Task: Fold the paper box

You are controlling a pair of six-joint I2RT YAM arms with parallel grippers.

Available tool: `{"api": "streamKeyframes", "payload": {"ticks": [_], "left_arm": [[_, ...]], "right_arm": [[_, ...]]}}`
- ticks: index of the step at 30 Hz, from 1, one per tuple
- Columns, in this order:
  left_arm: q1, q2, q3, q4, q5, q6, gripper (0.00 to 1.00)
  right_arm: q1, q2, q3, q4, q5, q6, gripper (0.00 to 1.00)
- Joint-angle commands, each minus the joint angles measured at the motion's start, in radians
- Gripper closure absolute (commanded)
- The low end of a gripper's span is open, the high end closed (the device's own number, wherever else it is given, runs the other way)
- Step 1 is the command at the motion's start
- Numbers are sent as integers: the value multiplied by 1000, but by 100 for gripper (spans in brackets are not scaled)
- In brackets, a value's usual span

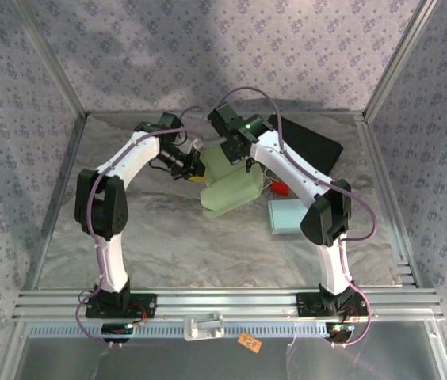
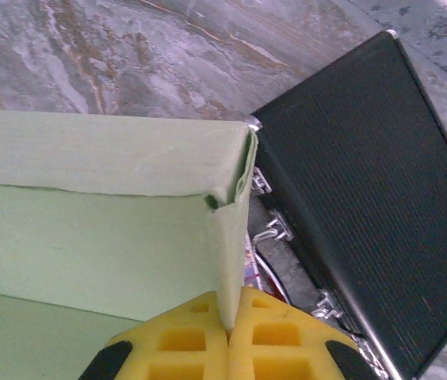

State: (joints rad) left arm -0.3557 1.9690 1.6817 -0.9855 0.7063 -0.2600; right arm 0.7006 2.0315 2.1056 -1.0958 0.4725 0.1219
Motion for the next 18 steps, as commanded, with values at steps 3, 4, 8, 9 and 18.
{"api": "streamKeyframes", "payload": {"ticks": [3,4,8,9,18], "left_arm": [[-17,-61,43,-25,20,-1,100],[-17,-63,42,-25,20,-1,100],[-20,-64,41,-30,16,1,100],[-20,-65,41,-31,13,1,100],[-29,-64,51,-28,4,-25,100]], "right_arm": [[-5,21,39,-71,51,26,93],[-9,24,45,-73,45,27,89],[-12,39,73,-85,63,25,88],[-11,40,78,-85,75,20,91],[25,63,84,-97,311,16,100]]}}
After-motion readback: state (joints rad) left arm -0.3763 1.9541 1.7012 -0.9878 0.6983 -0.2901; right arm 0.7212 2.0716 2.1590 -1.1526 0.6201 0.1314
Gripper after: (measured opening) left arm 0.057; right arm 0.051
